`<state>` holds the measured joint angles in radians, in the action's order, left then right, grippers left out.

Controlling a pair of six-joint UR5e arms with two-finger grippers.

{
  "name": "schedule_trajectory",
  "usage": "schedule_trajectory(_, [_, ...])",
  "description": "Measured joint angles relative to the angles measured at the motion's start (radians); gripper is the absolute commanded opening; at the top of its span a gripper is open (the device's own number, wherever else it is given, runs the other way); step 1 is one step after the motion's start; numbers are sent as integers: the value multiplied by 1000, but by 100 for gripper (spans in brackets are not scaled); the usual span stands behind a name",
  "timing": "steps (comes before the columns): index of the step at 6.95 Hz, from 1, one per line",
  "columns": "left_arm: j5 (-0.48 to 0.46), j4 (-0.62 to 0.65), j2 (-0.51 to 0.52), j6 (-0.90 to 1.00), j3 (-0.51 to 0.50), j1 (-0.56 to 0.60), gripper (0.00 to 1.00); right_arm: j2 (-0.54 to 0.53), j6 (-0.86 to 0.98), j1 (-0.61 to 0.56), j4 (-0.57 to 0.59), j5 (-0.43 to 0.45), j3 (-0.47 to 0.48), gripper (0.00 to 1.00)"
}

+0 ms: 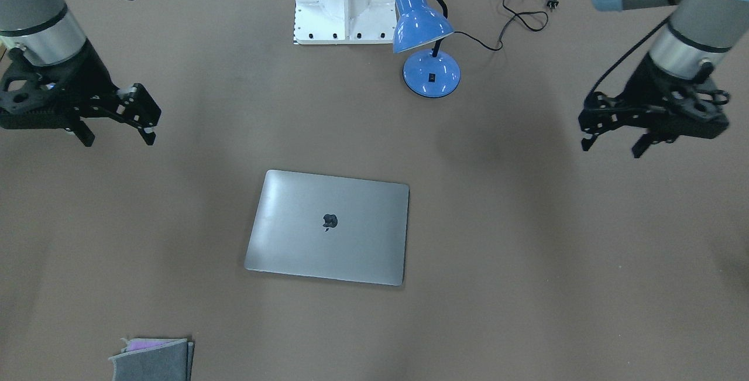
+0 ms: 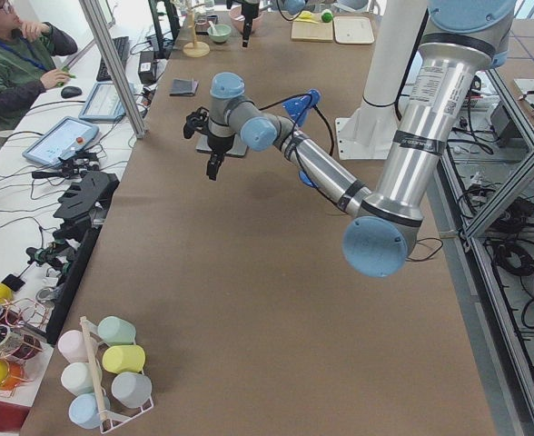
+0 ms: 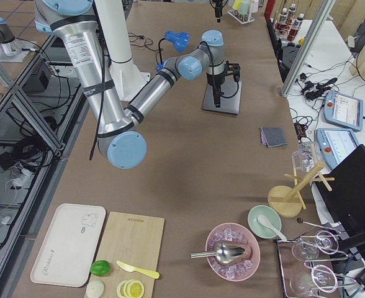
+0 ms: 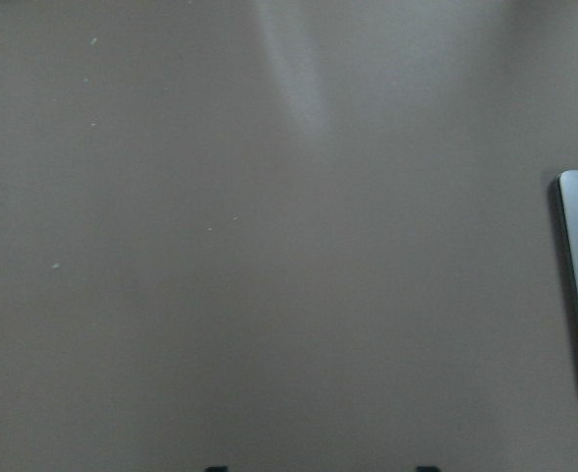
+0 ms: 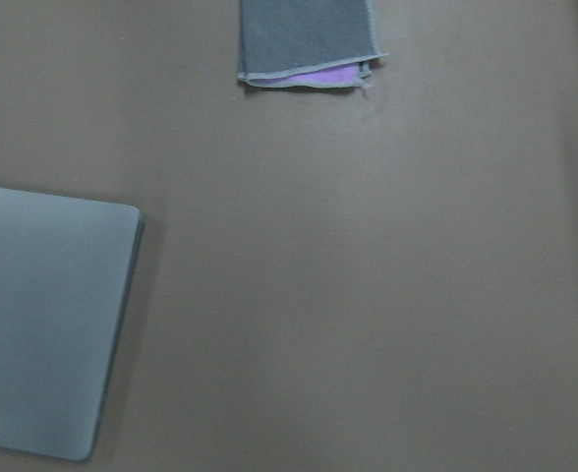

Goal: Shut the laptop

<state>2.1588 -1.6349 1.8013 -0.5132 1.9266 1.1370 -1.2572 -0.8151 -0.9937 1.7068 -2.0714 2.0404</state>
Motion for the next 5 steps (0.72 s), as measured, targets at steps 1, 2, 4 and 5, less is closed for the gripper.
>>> schedule_trajectory(1, [46, 1, -73, 140, -5, 87, 99, -69, 106, -51, -2, -43, 13, 100])
schedule_trajectory(2, [76, 2, -144, 261, -15, 169, 99, -144, 228, -108, -3, -84, 18, 100])
schedule_trajectory(4, [98, 26, -236, 459, -73, 296, 99, -304, 473, -240, 2, -156, 15, 100])
schedule_trajectory(5, [101, 109, -250, 519, -95, 341, 99, -387, 596, -319, 4, -182, 10, 100])
